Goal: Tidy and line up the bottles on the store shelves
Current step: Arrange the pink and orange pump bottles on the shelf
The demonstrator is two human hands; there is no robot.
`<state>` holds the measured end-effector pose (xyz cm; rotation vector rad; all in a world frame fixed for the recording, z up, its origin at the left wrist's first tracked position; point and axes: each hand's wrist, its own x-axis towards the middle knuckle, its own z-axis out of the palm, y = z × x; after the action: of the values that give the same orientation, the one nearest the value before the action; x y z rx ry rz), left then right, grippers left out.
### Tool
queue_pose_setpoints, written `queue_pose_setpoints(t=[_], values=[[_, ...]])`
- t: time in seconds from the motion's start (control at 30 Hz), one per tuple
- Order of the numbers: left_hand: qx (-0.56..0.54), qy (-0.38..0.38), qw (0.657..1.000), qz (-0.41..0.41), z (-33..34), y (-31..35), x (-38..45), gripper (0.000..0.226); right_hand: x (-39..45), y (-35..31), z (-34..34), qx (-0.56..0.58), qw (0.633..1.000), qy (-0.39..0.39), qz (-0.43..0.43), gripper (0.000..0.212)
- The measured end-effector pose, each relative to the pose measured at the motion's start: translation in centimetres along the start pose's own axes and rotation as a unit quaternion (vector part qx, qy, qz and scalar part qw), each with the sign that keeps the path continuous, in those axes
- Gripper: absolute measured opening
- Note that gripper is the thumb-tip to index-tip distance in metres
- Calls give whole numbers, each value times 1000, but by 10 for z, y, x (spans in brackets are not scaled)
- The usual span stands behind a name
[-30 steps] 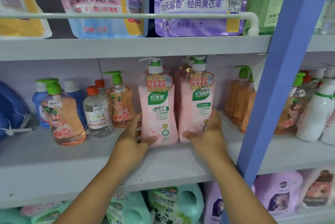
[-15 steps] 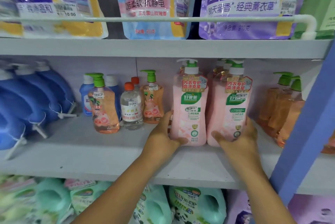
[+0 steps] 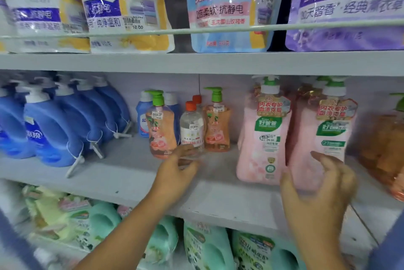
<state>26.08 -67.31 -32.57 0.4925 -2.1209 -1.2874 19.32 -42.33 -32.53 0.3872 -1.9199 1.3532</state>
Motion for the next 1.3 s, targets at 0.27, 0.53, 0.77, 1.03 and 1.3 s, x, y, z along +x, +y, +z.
queue_pose_setpoints(t=[0.27,0.53,0.77,1.03,1.3], values=[[-69,168,983,4,-70,1,73,47,20,-97,129,216,936,-237,147,22],[-35,28,999,-22,-84,-33,100,68,70,-81,233,34,984,-131,119,30],[-71,-4,997,25,-110,-48,90,78,87,-24,265,14,950,-226,216,50],[-124,-53,988,74,-133,-66,83,89,49,-40,249,72,953,-132,262,32],[-215,-167,960,-69,-143,-74,71,51,-23,-97,189,47,977,-59,198,65]])
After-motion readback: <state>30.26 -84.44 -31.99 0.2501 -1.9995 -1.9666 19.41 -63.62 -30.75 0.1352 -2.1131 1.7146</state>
